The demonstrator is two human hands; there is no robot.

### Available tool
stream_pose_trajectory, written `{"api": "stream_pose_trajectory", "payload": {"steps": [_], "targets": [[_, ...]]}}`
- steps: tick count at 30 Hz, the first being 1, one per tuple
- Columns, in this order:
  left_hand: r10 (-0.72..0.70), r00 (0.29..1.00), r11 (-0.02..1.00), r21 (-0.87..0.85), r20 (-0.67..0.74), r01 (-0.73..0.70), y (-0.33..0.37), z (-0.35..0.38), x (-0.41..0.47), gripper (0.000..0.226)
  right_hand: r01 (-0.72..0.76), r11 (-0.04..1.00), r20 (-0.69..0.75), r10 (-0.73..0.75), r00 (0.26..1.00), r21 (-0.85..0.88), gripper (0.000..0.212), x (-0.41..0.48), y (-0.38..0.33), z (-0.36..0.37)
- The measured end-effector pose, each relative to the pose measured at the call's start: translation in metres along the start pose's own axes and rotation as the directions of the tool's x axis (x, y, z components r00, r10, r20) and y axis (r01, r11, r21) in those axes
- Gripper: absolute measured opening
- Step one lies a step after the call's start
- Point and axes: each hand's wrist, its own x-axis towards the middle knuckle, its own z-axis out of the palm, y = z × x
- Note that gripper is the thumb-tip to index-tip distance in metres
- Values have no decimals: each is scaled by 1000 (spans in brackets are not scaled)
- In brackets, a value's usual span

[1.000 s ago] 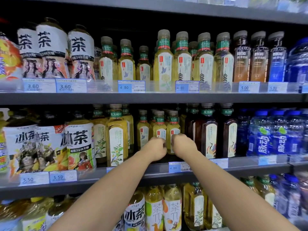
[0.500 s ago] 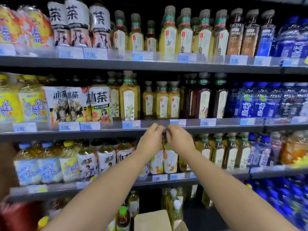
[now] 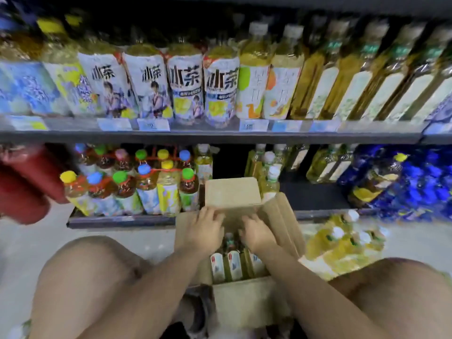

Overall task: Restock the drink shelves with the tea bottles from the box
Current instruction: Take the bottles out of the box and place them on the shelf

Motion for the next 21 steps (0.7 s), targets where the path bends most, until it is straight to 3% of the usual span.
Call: {"api": "stream_pose_trajectory", "payload": {"steps": [2,5,8,12,15,21], "targets": [[-26,996,999,-24,85,28,-4,28,-5,45,-101,995,174,103,979,-21,45,12,8,34],[-24,999,1000,1,33,24,-5,50,-3,48,-235,972,311,229,922,-21,54,30,19,68],[-13,999,999,-33,-50,11,-5,54,-1,37,-359,933,296,346,890,-11,63,47,27,90],[-13,991,993,-115,-134,-2,-5,59,-5,29,-452,890,158,455,877,-55,66,58,18,105],[-7,984,988,-151,-181,-21,-6,64,-4,26,-486,873,68,487,871,-25,49,68,15,115],[-12,989,988,-155,-147,-11,-9,70,-4,28,-605,757,325,524,787,245,42,81,29,121]]}}
